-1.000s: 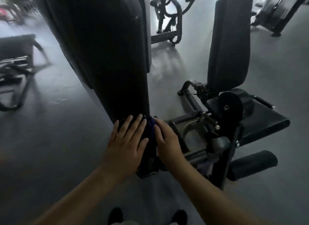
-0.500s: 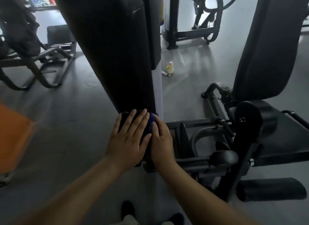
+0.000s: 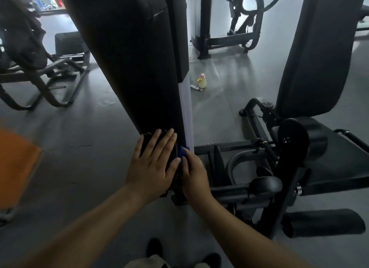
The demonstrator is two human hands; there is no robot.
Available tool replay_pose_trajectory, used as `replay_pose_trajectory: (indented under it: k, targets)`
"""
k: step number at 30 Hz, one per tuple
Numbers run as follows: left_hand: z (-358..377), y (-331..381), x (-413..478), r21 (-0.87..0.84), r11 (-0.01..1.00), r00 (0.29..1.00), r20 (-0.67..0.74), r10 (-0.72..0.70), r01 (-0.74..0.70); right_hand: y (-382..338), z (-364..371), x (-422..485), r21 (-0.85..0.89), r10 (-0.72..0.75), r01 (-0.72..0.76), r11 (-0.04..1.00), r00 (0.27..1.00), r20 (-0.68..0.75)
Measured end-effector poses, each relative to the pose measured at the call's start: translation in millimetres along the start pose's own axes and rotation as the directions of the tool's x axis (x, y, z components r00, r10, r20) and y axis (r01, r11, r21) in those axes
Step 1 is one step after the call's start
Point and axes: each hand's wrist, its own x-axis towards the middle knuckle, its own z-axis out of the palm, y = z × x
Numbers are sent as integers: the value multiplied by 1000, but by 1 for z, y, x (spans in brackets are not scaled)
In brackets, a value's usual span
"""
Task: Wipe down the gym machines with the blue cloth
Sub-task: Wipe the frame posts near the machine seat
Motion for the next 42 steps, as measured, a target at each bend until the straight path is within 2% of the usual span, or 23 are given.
replay_pose_trajectory:
  k: [3,5,7,11,14,19,22,25,28,30,33,37,42]
  targets:
    - [0,-2,0,-24,1000,1000,-23,7,-8,4,-10,-13,-205,-80,82,975,997,16]
    - [1,-4,-1,-49,998,999,-48,25,-27,12,-13,-24,-319,-89,103,942,994,59]
    - [2,-8,-2,-87,994,996,-66,55,-61,23,-15,-33,-426,-111,119,897,993,43]
    - [8,-35,-15,-168,941,954,-119,276,-293,27,-9,-54,-539,-152,75,839,983,-100]
    - [15,-59,-40,-278,894,934,-170,315,-352,27,-7,-67,-614,-145,51,788,984,-105]
    - [28,-121,-38,-350,808,878,-248,409,-474,36,49,-83,-543,-161,-48,838,930,-331]
    - [41,-156,-21,-334,740,811,-271,518,-584,38,98,-92,-387,-147,-82,918,837,-526]
    - [49,-182,-11,-219,697,728,-287,623,-683,31,149,-104,-280,-105,-122,952,729,-677]
    - [50,-198,3,-167,637,652,-324,685,-752,26,192,-107,-280,-57,-218,935,687,-724]
    - [55,-208,11,-219,622,659,-289,695,-752,23,212,-104,-291,-47,-259,921,668,-743]
    - [76,-224,13,-231,633,673,-218,707,-739,21,233,-96,-288,-55,-255,923,654,-754]
    - [105,-229,19,-86,563,568,-203,798,-822,33,247,-81,-264,-29,-276,924,638,-769]
    - [133,-222,19,4,538,525,-212,824,-843,55,250,-50,-178,-6,-243,954,577,-816]
